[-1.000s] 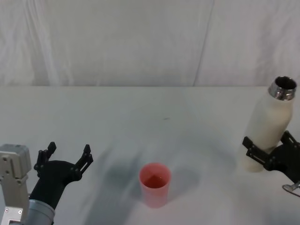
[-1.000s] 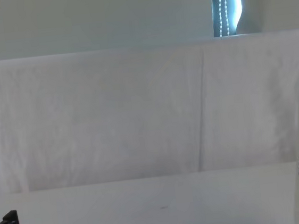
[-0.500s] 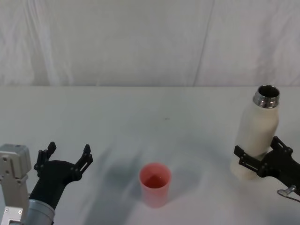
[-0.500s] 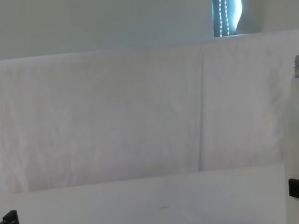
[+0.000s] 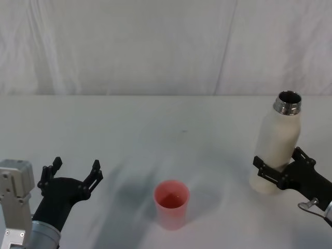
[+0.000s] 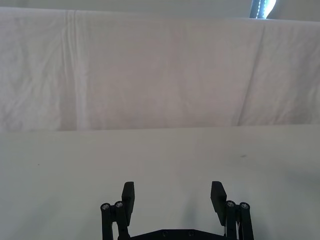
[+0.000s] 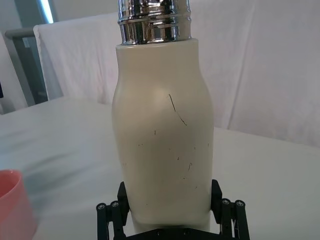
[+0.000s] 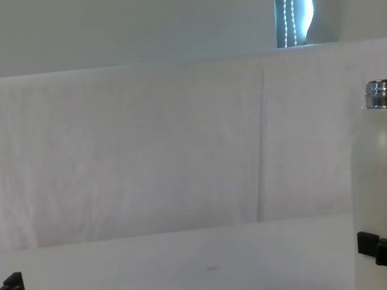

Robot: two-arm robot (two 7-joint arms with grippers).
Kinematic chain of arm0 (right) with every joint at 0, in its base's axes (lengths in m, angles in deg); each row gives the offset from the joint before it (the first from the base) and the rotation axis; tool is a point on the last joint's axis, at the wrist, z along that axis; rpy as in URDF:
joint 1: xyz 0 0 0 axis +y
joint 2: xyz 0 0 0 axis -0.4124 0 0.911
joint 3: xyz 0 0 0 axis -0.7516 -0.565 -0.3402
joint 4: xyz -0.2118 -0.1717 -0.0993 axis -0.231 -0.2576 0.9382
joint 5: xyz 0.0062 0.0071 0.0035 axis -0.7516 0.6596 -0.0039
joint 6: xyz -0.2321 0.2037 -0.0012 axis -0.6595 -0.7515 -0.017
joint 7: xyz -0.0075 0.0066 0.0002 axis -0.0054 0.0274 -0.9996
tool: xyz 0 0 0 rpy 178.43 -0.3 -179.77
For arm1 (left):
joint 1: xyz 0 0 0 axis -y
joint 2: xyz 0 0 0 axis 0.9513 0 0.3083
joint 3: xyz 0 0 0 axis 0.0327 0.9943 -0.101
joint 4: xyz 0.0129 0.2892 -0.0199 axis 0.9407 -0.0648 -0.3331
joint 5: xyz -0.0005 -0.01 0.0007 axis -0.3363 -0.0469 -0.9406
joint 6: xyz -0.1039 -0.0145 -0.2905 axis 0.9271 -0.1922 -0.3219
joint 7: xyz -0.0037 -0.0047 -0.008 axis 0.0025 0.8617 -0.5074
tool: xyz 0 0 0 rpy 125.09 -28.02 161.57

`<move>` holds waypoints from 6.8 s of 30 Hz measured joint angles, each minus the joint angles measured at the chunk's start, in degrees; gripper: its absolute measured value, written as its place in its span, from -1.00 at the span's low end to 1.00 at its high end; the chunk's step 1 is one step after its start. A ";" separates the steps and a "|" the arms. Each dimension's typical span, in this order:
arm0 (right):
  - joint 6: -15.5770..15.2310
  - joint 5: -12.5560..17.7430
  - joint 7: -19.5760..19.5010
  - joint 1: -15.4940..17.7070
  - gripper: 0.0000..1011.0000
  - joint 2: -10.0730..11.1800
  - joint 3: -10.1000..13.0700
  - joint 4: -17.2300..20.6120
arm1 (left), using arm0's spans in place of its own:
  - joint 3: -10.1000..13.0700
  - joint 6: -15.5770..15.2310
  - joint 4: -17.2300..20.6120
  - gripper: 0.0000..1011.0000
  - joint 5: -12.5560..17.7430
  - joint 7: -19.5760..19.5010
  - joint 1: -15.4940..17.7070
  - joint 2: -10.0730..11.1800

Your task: Grasp the thermos with one hand and pour water into the cup lid.

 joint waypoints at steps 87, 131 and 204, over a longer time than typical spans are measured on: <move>0.63 -3.11 -3.88 -8.03 0.91 -5.03 -3.50 -10.11 | 0.00 0.00 0.00 0.98 0.00 0.00 0.00 0.00; 0.60 -3.21 -4.02 -7.98 0.91 -5.10 -3.46 -10.11 | 0.00 0.00 0.00 0.98 0.00 0.00 0.00 0.00; 0.61 -3.19 -4.02 -7.99 0.98 -5.10 -3.46 -10.11 | 0.00 0.00 0.00 0.98 0.00 0.00 0.00 0.00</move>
